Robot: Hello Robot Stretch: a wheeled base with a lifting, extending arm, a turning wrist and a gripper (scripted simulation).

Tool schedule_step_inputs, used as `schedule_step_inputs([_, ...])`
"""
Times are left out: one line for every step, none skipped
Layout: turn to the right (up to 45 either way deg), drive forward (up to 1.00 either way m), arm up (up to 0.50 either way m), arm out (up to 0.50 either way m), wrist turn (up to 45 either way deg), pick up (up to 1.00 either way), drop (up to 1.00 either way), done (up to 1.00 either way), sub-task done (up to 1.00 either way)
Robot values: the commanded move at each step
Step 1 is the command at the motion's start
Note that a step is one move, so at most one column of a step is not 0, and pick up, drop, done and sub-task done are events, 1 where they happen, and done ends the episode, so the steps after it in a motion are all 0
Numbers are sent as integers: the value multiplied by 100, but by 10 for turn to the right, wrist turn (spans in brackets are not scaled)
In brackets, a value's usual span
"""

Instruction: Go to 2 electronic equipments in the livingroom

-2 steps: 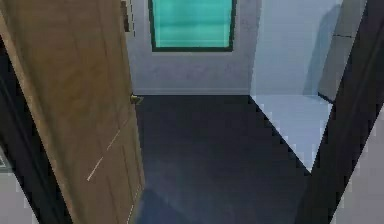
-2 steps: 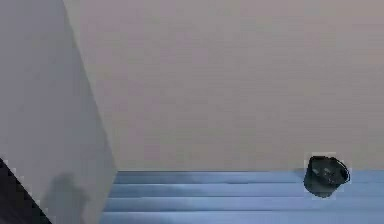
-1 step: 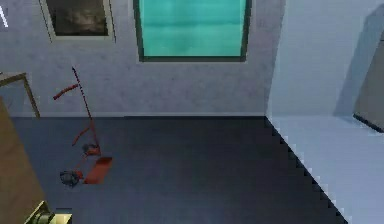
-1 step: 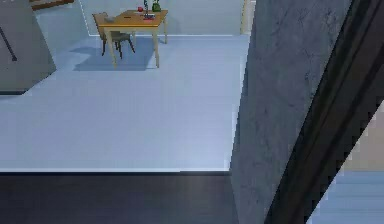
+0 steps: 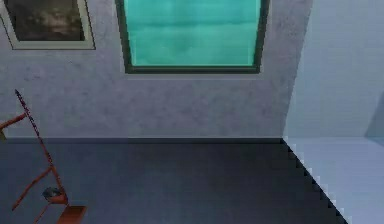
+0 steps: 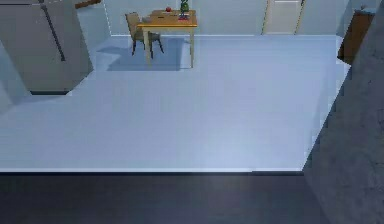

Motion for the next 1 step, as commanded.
schedule_step_inputs([-450, 0, 0, 0, 0, 0, 0, 0, 0])
